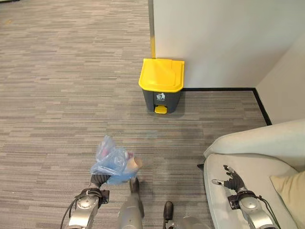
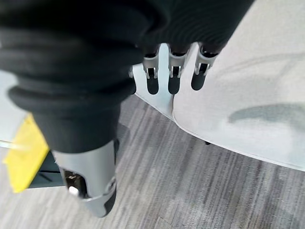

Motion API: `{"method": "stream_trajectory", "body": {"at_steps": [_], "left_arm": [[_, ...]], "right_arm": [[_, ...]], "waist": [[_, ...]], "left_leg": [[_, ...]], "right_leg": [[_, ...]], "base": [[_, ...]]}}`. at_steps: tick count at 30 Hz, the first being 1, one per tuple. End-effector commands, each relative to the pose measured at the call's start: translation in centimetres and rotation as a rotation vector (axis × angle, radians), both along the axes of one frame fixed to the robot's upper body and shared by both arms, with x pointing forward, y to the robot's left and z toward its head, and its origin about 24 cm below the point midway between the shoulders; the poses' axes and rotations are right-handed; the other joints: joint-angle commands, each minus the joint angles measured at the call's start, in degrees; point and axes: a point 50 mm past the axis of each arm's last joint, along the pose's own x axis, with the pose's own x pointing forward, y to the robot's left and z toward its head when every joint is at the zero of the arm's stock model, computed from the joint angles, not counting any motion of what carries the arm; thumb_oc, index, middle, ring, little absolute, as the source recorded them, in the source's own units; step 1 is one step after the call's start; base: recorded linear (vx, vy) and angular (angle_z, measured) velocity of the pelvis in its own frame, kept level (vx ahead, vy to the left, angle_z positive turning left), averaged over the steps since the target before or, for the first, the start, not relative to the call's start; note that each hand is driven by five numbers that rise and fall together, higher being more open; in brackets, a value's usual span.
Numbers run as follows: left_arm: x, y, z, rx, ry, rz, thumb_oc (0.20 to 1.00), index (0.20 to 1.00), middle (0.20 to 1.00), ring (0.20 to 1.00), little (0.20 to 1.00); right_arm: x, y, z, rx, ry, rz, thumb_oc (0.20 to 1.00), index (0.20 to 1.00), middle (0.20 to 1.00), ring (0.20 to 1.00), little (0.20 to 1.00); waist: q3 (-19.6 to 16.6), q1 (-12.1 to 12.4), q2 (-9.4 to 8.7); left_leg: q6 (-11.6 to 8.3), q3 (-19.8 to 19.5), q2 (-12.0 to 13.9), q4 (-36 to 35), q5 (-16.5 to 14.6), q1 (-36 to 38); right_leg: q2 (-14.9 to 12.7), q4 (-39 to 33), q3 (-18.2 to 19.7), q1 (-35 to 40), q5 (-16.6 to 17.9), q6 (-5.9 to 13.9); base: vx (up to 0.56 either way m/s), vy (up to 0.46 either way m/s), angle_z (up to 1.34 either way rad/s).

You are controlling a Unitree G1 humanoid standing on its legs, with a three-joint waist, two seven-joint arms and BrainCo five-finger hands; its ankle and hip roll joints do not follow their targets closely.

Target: Gather garbage on tea table into small bin, then transfer packed bag to large trash can.

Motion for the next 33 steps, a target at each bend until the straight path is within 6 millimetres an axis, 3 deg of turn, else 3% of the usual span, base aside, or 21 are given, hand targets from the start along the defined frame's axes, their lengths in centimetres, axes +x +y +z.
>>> {"method": "stream_trajectory", "body": {"at_steps": [1, 5, 6, 7, 11, 13, 16, 17, 21, 24, 27, 32, 33], "left_arm": [[1.1, 1.0, 2.5, 0.046, -0.119, -0.036, 0.200, 0.200, 0.200, 0.200, 0.200], [1.2, 1.1, 2.6, 0.058, -0.118, -0.050, 0.200, 0.200, 0.200, 0.200, 0.200], [1.2, 1.5, 2.8, 0.078, -0.122, -0.047, 0.200, 0.200, 0.200, 0.200, 0.200], [1.3, 1.5, 2.8, 0.078, -0.123, -0.047, 0.200, 0.200, 0.200, 0.200, 0.200], [1.9, 2.3, 3.6, 0.111, -0.150, -0.027, 0.200, 0.200, 0.200, 0.200, 0.200], [2.1, 2.1, 3.7, 0.102, -0.159, -0.032, 0.200, 0.200, 0.200, 0.200, 0.200], [2.2, 1.8, 3.5, 0.089, -0.156, -0.033, 0.200, 0.200, 0.200, 0.200, 0.200], [2.2, 1.5, 3.2, 0.074, -0.147, -0.034, 0.200, 0.200, 0.200, 0.200, 0.200], [2.1, 1.5, 3.2, 0.069, -0.151, -0.022, 0.200, 0.200, 0.200, 0.200, 0.200], [1.5, 1.2, 2.7, 0.053, -0.125, -0.036, 0.200, 0.200, 0.200, 0.200, 0.200], [1.5, 0.7, 2.4, 0.035, -0.116, -0.053, 0.200, 0.200, 0.200, 0.200, 0.200], [2.0, 0.2, 2.4, 0.031, -0.118, -0.070, 0.200, 0.200, 0.200, 0.200, 0.200], [2.1, 0.3, 2.5, 0.035, -0.120, -0.069, 0.200, 0.200, 0.200, 0.200, 0.200]], "right_arm": [[0.7, -0.7, 1.8, -0.011, -0.102, -0.017, 1.000, 1.000, 1.000, 1.000, 1.000], [1.0, 0.0, 1.5, 0.006, -0.097, -0.007, 1.000, 1.000, 1.000, 1.000, 1.000], [1.3, 0.6, 1.5, 0.022, -0.102, 0.008, 1.000, 1.000, 1.000, 1.000, 1.000], [1.3, 0.6, 1.6, 0.021, -0.102, 0.008, 1.000, 1.000, 1.000, 1.000, 1.000], [2.5, 1.9, 2.0, 0.044, -0.136, 0.048, 1.000, 1.000, 1.000, 1.000, 1.000], [2.6, 1.9, 2.0, 0.040, -0.132, 0.053, 1.000, 1.000, 1.000, 1.000, 1.000], [2.9, 1.7, 2.3, 0.031, -0.141, 0.057, 1.000, 1.000, 1.000, 1.000, 1.000], [2.9, 1.6, 2.4, 0.023, -0.141, 0.059, 1.000, 1.000, 1.000, 1.000, 1.000], [2.2, 1.5, 2.0, 0.023, -0.122, 0.058, 1.000, 1.000, 1.000, 1.000, 1.000], [1.4, 0.8, 1.7, 0.018, -0.111, 0.027, 1.000, 1.000, 1.000, 1.000, 1.000], [1.1, -0.3, 1.9, 0.002, -0.114, -0.009, 1.000, 1.000, 1.000, 1.000, 1.000], [1.2, -0.9, 2.2, -0.010, -0.123, -0.017, 1.000, 1.000, 1.000, 1.000, 1.000], [1.4, -0.9, 2.2, -0.018, -0.127, -0.016, 1.000, 1.000, 1.000, 1.000, 1.000]], "waist": [[-1.41, -0.21, 0.20], [-2.59, 0.10, -0.84], [-2.70, 0.40, -1.49], [-2.83, 0.45, -1.43], [-2.38, 1.16, -1.63], [-2.27, 0.66, -1.01], [-1.74, -0.04, -0.26], [-0.87, -1.21, -0.19], [0.17, -2.29, -0.27], [-1.19, -2.74, -0.57], [-1.82, -3.37, -0.02], [-1.59, -3.10, -0.48], [-0.96, -2.57, -0.34]], "left_leg": [[-0.88, 1.64, -0.16, 7.26, 3.64, 11.64], [0.98, 0.92, -2.11, 10.85, 0.23, 11.80], [2.94, 1.06, -3.72, 11.97, -2.48, 12.96], [2.95, 1.10, -3.64, 11.84, -2.30, 12.82], [6.04, 1.81, -6.10, 12.27, -5.99, 15.23], [6.39, 1.34, -6.98, 10.05, -6.68, 18.36], [6.35, 1.02, -7.32, 7.90, -7.30, 21.36], [6.35, -0.46, -8.43, 6.75, -8.12, 24.31], [5.37, -2.80, -8.84, 6.95, -9.44, 27.01], [3.26, -2.87, -7.83, 9.88, -11.13, 27.15], [1.12, -1.98, -4.69, 17.30, -8.75, 24.94], [1.41, -2.65, -3.94, 14.27, -6.46, 19.58], [0.72, -3.39, -3.34, 12.56, -4.06, 17.14]], "right_leg": [[-8.77, 7.86, 0.46, -3.08, -5.12, 4.62], [-11.66, 9.44, 2.31, -2.00, -4.71, 6.29], [-13.02, 13.07, 4.32, -3.30, -3.59, 7.23], [-12.94, 13.00, 4.39, -3.51, -3.42, 7.21], [-14.72, 22.35, 5.79, -8.68, 1.58, 8.49], [-13.13, 22.17, 5.46, -11.68, 1.43, 7.64], [-11.71, 20.54, 3.41, -15.30, 0.69, 7.15], [-9.44, 17.32, 3.41, -18.94, 1.67, 7.07], [-9.06, 14.89, 2.01, -21.03, 2.81, 7.53], [-9.04, 12.38, 1.51, -17.63, 2.42, 5.88], [-8.05, 11.28, 0.39, -14.46, 0.50, 3.72], [-8.22, 9.75, 1.04, -11.44, -1.37, 3.30], [-8.14, 9.24, 1.51, -10.67, -1.90, 3.35]], "base": [[0.50, 0.390, -0.36], [0.30, 0.278, -0.44], [0.29, 0.328, -0.41], [0.26, 0.329, -0.18], [0.19, 0.241, 0.07], [0.28, 0.147, -0.12], [0.30, 0.049, -0.04], [0.31, -0.016, -0.12], [0.28, -0.127, 0.28], [0.28, -0.247, 0.88], [0.19, -0.161, 0.68], [0.16, -0.010, 0.08], [0.18, 0.131, -0.21]]}}
